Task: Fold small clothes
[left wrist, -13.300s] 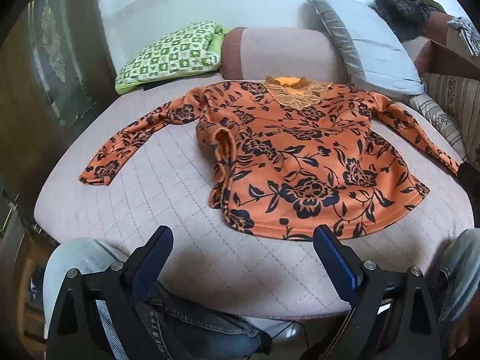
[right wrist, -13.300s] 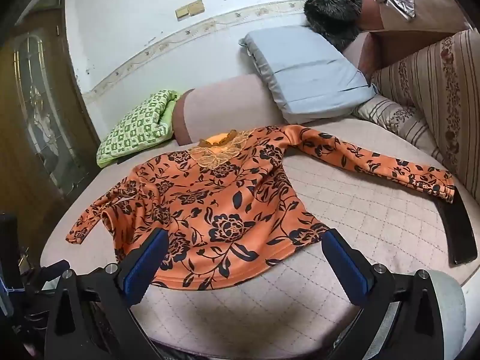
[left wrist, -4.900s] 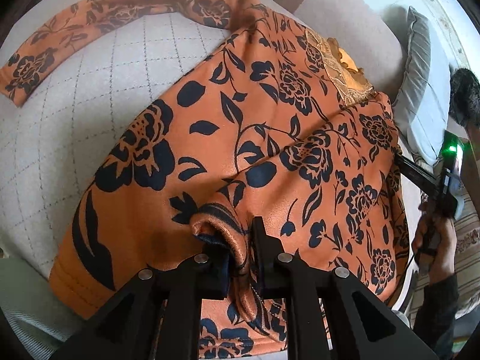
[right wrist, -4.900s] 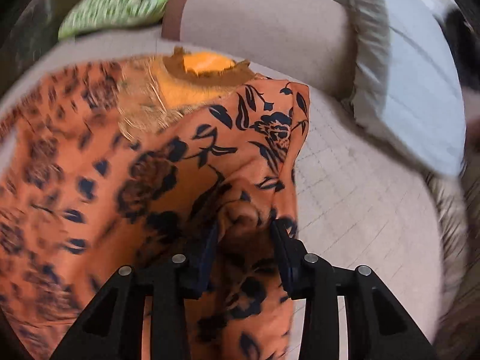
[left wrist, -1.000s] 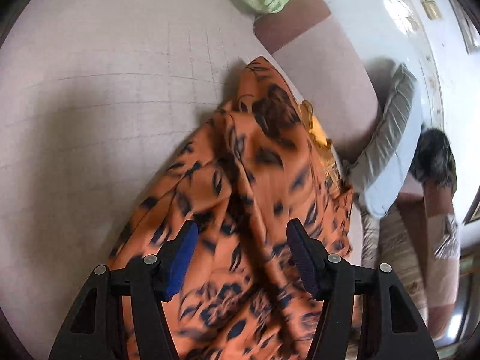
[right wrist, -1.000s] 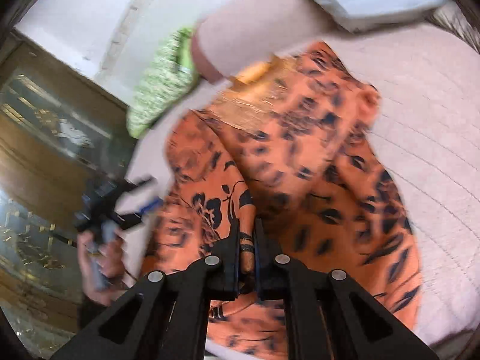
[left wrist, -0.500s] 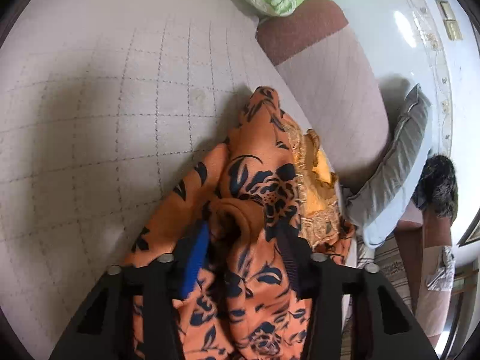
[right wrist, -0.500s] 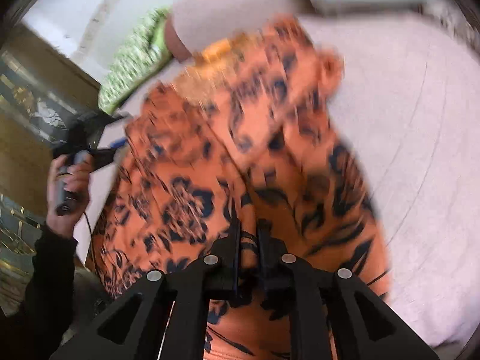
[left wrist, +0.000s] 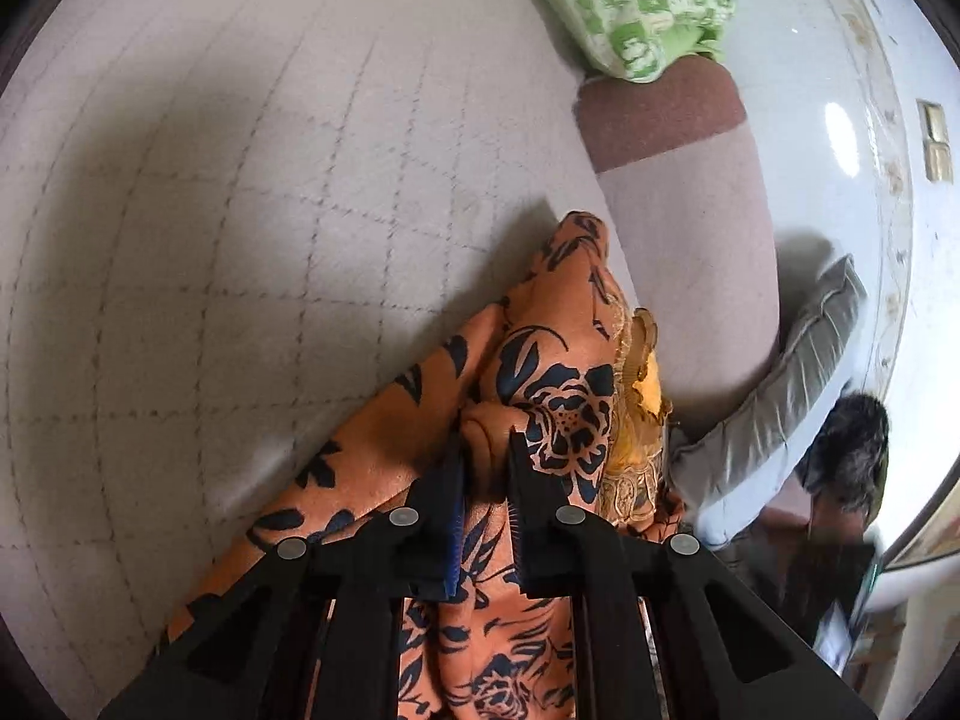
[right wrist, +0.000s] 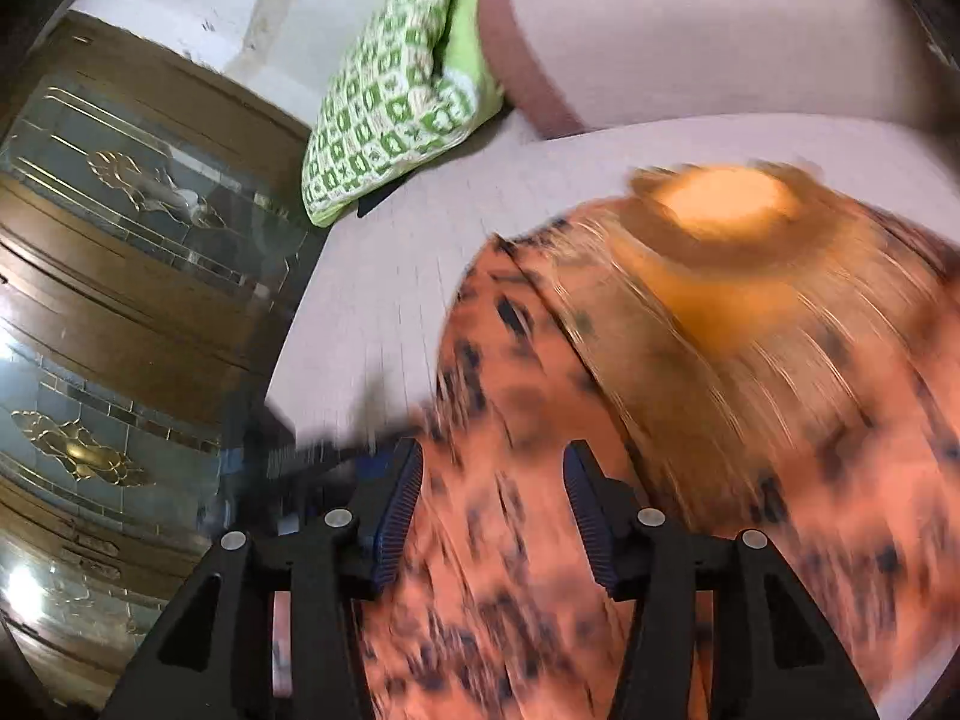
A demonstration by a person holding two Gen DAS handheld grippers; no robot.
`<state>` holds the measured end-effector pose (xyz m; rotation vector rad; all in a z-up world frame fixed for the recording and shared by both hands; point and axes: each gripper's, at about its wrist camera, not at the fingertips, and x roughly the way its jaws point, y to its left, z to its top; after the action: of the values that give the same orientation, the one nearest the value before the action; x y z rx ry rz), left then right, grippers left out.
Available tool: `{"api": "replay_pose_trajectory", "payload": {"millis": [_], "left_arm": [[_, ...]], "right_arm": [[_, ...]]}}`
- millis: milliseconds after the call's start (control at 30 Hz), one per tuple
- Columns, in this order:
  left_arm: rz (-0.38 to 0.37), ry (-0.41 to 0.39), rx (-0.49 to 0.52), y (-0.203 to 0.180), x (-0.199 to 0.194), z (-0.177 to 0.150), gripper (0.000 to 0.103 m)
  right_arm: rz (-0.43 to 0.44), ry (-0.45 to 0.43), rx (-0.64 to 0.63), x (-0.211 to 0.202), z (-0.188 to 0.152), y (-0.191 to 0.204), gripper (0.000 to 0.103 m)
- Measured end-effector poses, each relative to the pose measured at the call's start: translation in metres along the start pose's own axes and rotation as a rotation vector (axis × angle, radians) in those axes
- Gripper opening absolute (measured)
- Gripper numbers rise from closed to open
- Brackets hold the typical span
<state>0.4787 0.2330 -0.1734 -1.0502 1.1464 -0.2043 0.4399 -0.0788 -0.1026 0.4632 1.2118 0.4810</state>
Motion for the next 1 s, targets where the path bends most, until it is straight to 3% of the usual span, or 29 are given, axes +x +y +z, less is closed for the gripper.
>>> {"api": "replay_pose_trajectory", "payload": {"millis": [67, 100, 200, 267, 300, 333, 467, 567, 667, 733, 800, 900, 1000], "left_arm": [[-0.002, 0.017, -0.029, 0.005, 0.001, 0.004, 0.013], [-0.007, 0.031, -0.043, 0.007, 0.002, 0.006, 0.013], [-0.043, 0.061, -0.093, 0.015, 0.005, 0.011, 0.013], [-0.058, 0.061, -0.106, 0.016, 0.004, 0.012, 0.011], [-0.065, 0.054, -0.106, 0.015, -0.001, 0.012, 0.01], [-0.082, 0.027, -0.111, 0.015, -0.01, 0.011, 0.008], [-0.079, -0.152, 0.003, -0.006, -0.061, 0.006, 0.008], [-0.001, -0.173, 0.04, -0.01, -0.056, 0.01, 0.008], [0.121, -0.074, 0.008, 0.002, -0.023, 0.02, 0.011], [0.116, -0.03, -0.053, 0.014, -0.014, 0.026, 0.014], [0.063, -0.015, -0.125, 0.023, -0.018, 0.029, 0.023], [0.053, -0.021, -0.09, 0.016, -0.023, 0.03, 0.026], [0.06, -0.016, -0.046, 0.005, -0.021, 0.026, 0.026]], "right_arm": [[-0.042, 0.058, -0.054, 0.041, 0.035, 0.01, 0.059], [-0.076, 0.08, -0.086, 0.067, 0.049, 0.012, 0.057], [-0.131, 0.123, -0.026, 0.119, 0.071, -0.003, 0.059], [-0.133, 0.135, 0.003, 0.139, 0.073, -0.01, 0.048], [-0.123, 0.155, 0.003, 0.148, 0.072, -0.011, 0.012], [-0.129, 0.151, 0.006, 0.149, 0.072, -0.01, 0.006], [-0.068, 0.004, -0.01, 0.113, 0.076, 0.008, 0.005], [-0.146, 0.037, -0.027, 0.13, 0.075, 0.008, 0.005], [-0.201, 0.078, -0.029, 0.157, 0.074, 0.005, 0.008], [-0.204, 0.097, -0.015, 0.154, 0.071, 0.004, 0.016], [-0.168, 0.051, -0.024, 0.126, 0.058, 0.014, 0.025], [-0.173, -0.013, -0.037, 0.07, 0.023, 0.02, 0.054], [-0.185, -0.08, -0.007, 0.004, -0.042, 0.01, 0.054]]}}
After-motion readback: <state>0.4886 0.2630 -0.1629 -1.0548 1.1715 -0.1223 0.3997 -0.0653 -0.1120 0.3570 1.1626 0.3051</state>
